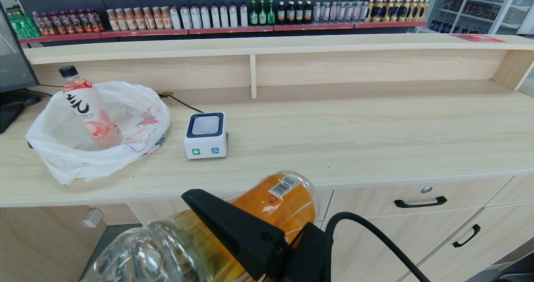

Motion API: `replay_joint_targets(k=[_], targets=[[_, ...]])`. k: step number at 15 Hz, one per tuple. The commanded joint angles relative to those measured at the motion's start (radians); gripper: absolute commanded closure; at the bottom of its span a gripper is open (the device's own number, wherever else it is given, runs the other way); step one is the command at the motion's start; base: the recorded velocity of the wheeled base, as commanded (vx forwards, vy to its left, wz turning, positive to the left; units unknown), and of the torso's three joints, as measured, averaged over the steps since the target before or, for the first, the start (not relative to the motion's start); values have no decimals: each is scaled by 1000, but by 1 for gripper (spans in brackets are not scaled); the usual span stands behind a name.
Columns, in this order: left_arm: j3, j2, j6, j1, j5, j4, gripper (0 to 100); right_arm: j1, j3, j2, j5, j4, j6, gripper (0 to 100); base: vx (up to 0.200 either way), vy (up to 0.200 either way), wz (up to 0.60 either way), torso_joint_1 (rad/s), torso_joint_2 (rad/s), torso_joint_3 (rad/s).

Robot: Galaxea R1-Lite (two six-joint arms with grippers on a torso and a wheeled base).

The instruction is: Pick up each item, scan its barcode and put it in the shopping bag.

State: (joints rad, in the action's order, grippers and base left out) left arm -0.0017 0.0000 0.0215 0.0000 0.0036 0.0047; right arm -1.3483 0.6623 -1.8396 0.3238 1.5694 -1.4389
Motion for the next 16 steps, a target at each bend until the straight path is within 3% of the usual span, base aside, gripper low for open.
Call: replay_joint_targets(k=[1,5,7,10,12,14,16], targets=[[0,0,0,0,-1,0,0,0,2,8,0,1,38,100,0,0,0,0,0,0],[0,0,2,0,-1,0,0,67,-52,17,-17,1,281,100,0,0,0,0,0,0],[0,0,9,0,-1,0,0,110,-70,65,-124,1,436,100,0,0,0,0,0,0],[0,0,12,0,-1,0,0,135,-76,103,-195,1,624,100,0,0,0,0,0,0],[0,0,12,0,-1,0,0,132,-78,140,-193,1,658,100,0,0,0,0,0,0],[2,0,61,0,-5,-6,0,149,-136,174,-178,1,807,100,0,0,0,0,0,0],[2,0,72,0,-7,-8,0,241,-155,184,-132,1,980,100,0,0,0,0,0,0]])
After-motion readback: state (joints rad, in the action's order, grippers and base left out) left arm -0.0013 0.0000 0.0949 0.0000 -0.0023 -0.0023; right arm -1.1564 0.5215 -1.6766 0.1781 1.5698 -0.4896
